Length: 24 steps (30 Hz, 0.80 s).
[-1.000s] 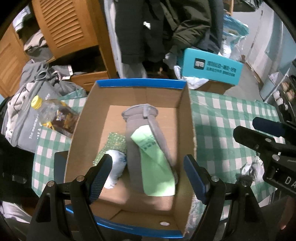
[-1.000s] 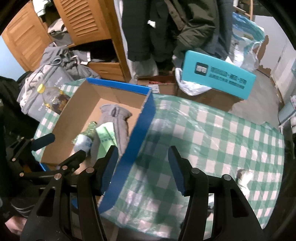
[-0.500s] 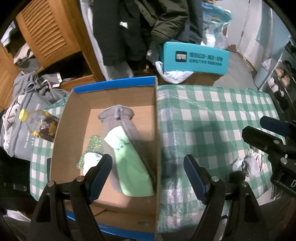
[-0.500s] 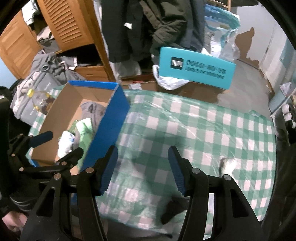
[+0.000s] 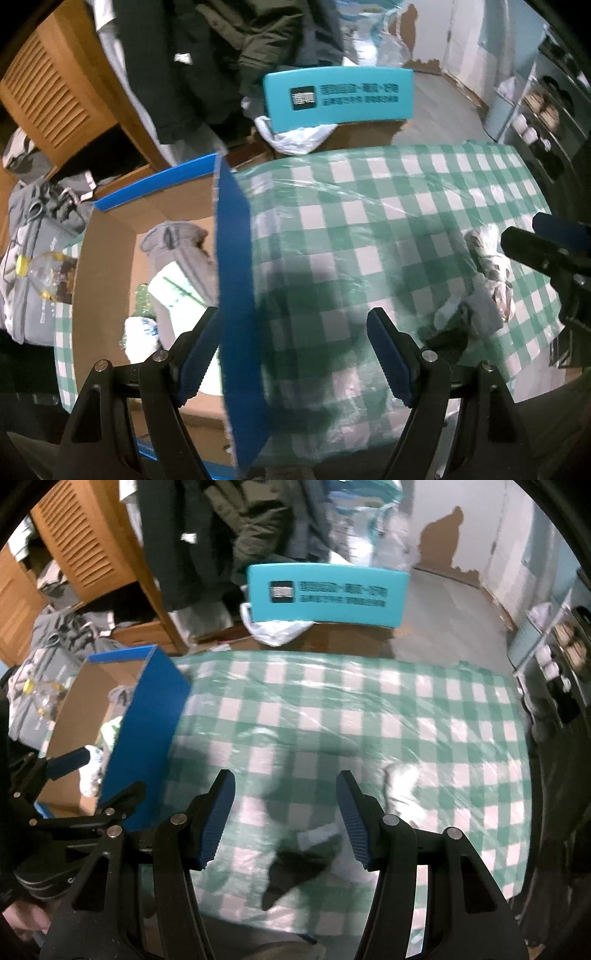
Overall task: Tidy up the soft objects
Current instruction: 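Move both tools back over the table toward the crumpled grey cloth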
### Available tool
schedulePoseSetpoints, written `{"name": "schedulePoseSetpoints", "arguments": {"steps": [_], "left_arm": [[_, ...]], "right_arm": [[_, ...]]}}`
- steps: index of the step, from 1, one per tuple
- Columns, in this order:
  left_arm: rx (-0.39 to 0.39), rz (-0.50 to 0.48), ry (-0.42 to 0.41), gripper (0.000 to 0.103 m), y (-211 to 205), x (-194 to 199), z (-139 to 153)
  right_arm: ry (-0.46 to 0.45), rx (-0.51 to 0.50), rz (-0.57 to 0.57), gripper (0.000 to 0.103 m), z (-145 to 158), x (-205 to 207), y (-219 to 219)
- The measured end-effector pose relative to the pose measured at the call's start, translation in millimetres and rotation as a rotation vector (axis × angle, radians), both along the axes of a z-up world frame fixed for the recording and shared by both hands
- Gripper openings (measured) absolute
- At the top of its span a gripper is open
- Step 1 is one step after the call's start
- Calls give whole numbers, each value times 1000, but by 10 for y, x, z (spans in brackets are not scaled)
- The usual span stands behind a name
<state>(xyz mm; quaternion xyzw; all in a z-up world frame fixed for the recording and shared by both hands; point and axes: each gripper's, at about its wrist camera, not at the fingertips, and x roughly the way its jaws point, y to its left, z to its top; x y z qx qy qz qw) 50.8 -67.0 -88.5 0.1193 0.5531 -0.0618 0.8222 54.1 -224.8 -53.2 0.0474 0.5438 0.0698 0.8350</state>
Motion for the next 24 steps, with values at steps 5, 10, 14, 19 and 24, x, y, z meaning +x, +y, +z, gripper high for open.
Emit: {"name": "schedulePoseSetpoints", "arguments": {"steps": [5,10,14,19,24], "left_arm": [[5,-37,21,81,-215,-28,-91],[3,-68,58,81,-394,-85,-208],[6,-85,86,81,-521,-128,-321],[-4,-103,115,81,-644,-159,-437],[7,-112,142,82,-743,-156,-574]], "right_arm": [[15,-15,-50,56,-73,-91,-295],[31,-29,-98,56,-156,-141,-545],[48,-33,-135,56,-235,-185,-731],[81,-40,-154,56,-373,-241,-870],[131,-50,-173,56,-601,-243,-970]]}}
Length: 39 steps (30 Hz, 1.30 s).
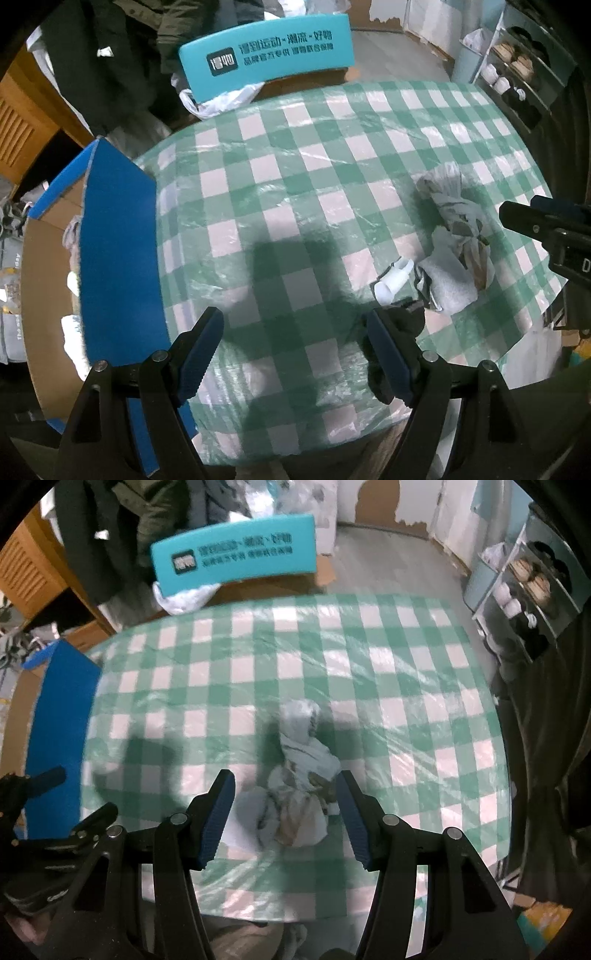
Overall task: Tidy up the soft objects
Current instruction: 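Close the right tool on the crumpled grey cloth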
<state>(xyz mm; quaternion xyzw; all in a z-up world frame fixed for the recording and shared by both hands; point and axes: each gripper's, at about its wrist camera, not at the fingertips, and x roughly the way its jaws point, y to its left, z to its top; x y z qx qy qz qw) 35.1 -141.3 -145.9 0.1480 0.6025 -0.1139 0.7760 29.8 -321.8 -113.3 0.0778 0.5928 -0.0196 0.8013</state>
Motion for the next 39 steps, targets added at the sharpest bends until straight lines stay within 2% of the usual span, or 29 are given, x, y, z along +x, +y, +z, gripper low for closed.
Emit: {"name": "schedulePoseSetpoints", "arguments": {"steps": [14,23,25,39], "left_arm": [[15,26,57,82,-74,80,-327],[-8,-8,93,82,-249,-21,-420],[-6,-12,92,89,-280,-37,-436],[-29,3,91,89,-239,2,-410]], "right_arm": [[99,4,-16,56,-473,94,-108],[144,0,-2,56,-703,182,-93],[151,1,3,56,-739,197,-96],[182,-38,57,55,-980,304,-32]]}}
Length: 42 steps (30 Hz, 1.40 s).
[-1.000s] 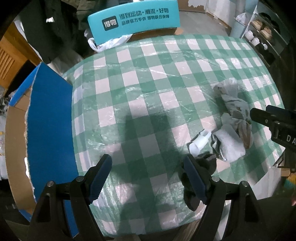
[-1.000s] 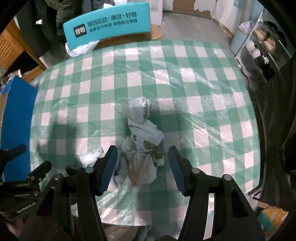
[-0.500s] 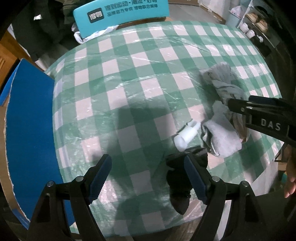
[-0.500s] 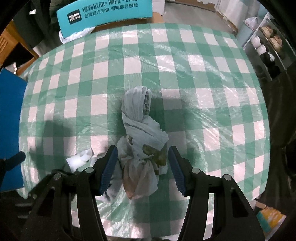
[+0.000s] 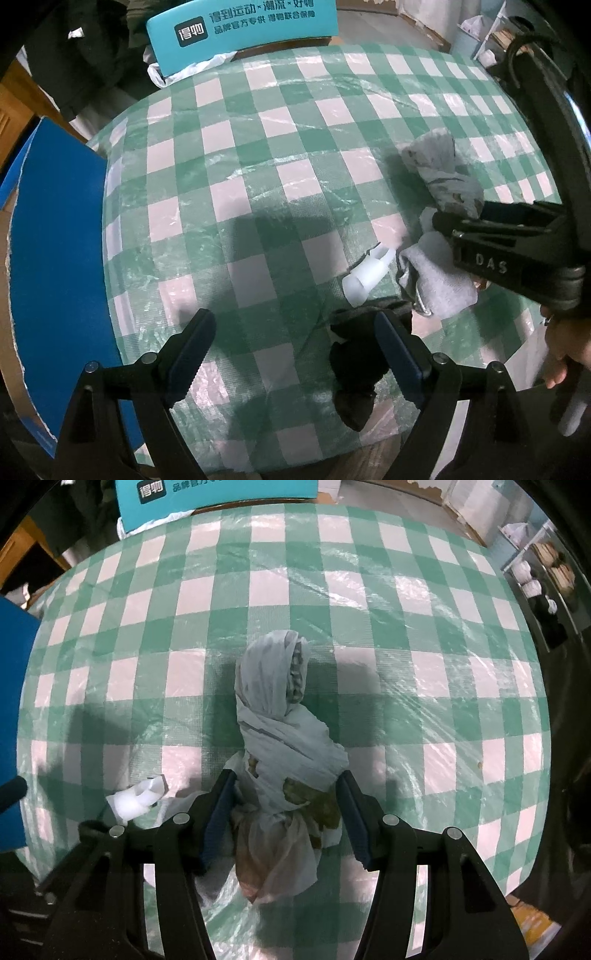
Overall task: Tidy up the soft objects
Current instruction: 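Close the right tool on the crumpled grey cloth, then grasp the black sock with the left tool while the right tool lifts the grey cloth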
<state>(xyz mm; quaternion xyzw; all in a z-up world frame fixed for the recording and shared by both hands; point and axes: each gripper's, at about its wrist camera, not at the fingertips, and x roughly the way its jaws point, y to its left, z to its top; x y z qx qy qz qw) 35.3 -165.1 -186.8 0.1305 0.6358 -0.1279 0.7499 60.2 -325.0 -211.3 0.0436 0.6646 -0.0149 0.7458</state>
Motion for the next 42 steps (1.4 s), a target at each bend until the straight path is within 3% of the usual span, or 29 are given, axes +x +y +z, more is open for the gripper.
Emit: {"name": "schedulePoseSetpoints", "arguments": {"steps": [2,8,18,30,32,35,42], "left_arm": [[-7,-1,2,89,2,2,9],[-15,-23,16,89,-50,-55,-16],[-39,-42,62,94,-171,-91,-174],[-47,-100,99,93,-329,-253,-289],[-57,-116,113,85,-359,-284,-306],[-47,-133,131,56,-382,-308,-350],[-52,-142,111,49,-356,-430,-309]], "right_arm": [[4,-3,12,46,-30,-18,-15],[0,-11,17,36,-23,-28,30],[-58,-37,-35,35,275,-225,-214],[-89,-12,-52,36,443,-259,-164],[-93,-9,-49,36,458,-288,-149],[-99,-6,-44,36,490,-298,-133],[-112,3,-37,36,551,-317,-102]]}}
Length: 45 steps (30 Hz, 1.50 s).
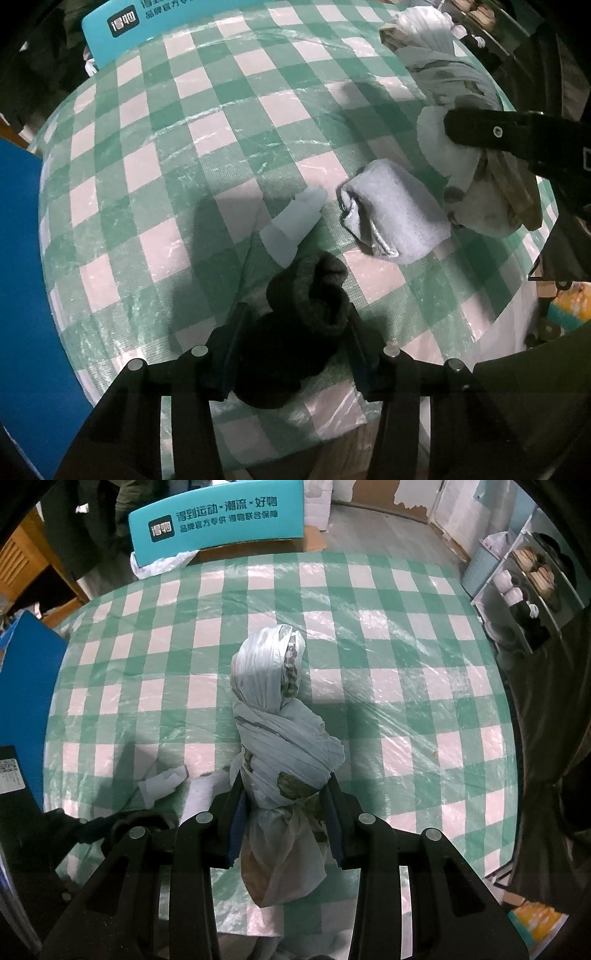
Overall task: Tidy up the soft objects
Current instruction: 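Grasp the black sock with the left tool while the right tool lifts the grey cloth, then carry the black sock with the left tool while the right tool carries the grey cloth to the box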
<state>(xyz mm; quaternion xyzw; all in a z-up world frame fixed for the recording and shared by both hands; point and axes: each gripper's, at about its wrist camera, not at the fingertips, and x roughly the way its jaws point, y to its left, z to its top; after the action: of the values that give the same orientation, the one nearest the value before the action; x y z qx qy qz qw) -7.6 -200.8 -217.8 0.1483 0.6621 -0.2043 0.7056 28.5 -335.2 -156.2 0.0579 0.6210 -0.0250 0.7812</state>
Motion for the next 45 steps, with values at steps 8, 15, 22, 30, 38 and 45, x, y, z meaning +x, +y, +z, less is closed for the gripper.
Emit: {"name": "schedulePoseSetpoints", "arguments": {"steps": [8,15,22,30,38,45], "left_arm": [[-20,19,-54,49,124,22,279],[-23,39,-111,49,248,143,454],[-29,58,-154,49,381,205,644],[-31,91,-191,49,514,271,814],[-35,124,-232,49,690,326,973],[-43,152,-260,49,846,347,1107]], "right_arm": [[-22,4,17,36,97,-12,59],[-51,10,42,36,237,-17,151],[-80,14,71,36,381,-38,264],[-116,25,102,36,556,-50,392],[-148,39,138,36,711,-33,562],[-172,53,177,36,832,-8,739]]}}
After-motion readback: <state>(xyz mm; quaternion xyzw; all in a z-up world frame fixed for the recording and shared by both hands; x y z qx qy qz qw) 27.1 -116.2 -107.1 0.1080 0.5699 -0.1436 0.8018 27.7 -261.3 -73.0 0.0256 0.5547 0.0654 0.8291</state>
